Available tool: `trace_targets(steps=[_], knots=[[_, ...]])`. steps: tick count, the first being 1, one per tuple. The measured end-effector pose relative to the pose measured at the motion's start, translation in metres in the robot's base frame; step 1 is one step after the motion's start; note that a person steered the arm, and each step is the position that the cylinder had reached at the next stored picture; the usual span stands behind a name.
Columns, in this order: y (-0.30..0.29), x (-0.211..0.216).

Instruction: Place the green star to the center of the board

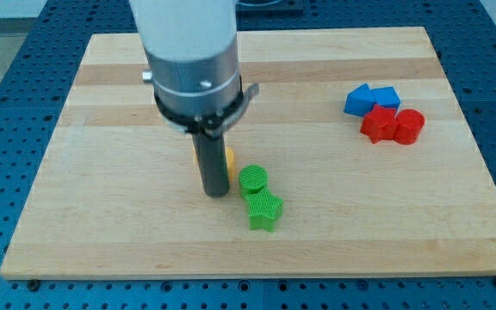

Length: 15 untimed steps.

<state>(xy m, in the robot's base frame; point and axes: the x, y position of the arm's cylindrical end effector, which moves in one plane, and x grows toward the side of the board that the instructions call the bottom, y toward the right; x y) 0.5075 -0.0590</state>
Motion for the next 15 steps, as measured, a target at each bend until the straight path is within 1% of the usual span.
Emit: trace_targets(steps=[1, 2, 3, 4, 5, 6, 7, 8, 10, 14, 15], knots=[[-0.009, -0.025], [-0.013, -0.024], [-0.024, 0.015], [-0.028, 0.091], [-0.027, 0.111], [0.017, 0.111], [0.026, 0.111], [0.076, 0.109], [0.079, 0.105], [0.076, -0.008], [0.087, -0.001]])
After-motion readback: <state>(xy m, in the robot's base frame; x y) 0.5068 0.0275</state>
